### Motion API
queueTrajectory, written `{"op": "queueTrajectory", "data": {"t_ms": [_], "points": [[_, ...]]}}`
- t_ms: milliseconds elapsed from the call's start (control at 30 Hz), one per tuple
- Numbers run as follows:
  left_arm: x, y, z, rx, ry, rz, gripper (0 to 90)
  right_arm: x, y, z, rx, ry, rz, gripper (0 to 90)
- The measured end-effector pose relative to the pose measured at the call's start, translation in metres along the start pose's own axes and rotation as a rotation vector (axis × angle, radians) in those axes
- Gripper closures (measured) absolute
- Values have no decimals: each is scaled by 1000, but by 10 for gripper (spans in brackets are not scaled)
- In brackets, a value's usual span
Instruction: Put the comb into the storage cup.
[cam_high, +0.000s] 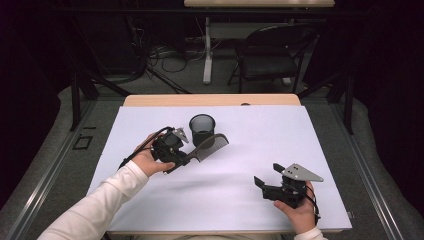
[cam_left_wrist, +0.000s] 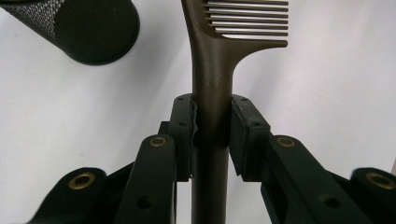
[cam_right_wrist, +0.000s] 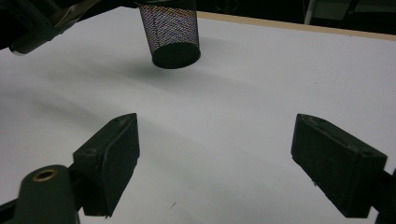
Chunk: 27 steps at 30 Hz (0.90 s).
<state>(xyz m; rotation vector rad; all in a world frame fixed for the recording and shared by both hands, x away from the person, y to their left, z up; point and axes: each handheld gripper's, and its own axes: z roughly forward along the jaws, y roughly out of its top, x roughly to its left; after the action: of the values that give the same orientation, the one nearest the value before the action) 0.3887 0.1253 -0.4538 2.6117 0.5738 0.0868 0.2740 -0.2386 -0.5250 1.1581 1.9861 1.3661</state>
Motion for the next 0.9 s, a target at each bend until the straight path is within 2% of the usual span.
{"op": "queueTrajectory", "data": {"t_ms": [67, 233, 500, 667, 900], "points": [[-1, 0, -2, -19, 1, -14, 726, 0, 0, 0, -3, 0, -2, 152], [-1, 0, -5, -54, 16, -11, 725, 0, 0, 0, -4, 0, -3, 152], [-3, 0, -9, -96, 30, -29, 726, 0, 0, 0, -4, -1, -4, 153], [-4, -1, -13, -140, 50, -50, 726, 0, 0, 0, -4, -1, -4, 154], [-6, 0, -18, -184, 66, -47, 726, 0, 0, 0, -4, -3, -8, 155]]}}
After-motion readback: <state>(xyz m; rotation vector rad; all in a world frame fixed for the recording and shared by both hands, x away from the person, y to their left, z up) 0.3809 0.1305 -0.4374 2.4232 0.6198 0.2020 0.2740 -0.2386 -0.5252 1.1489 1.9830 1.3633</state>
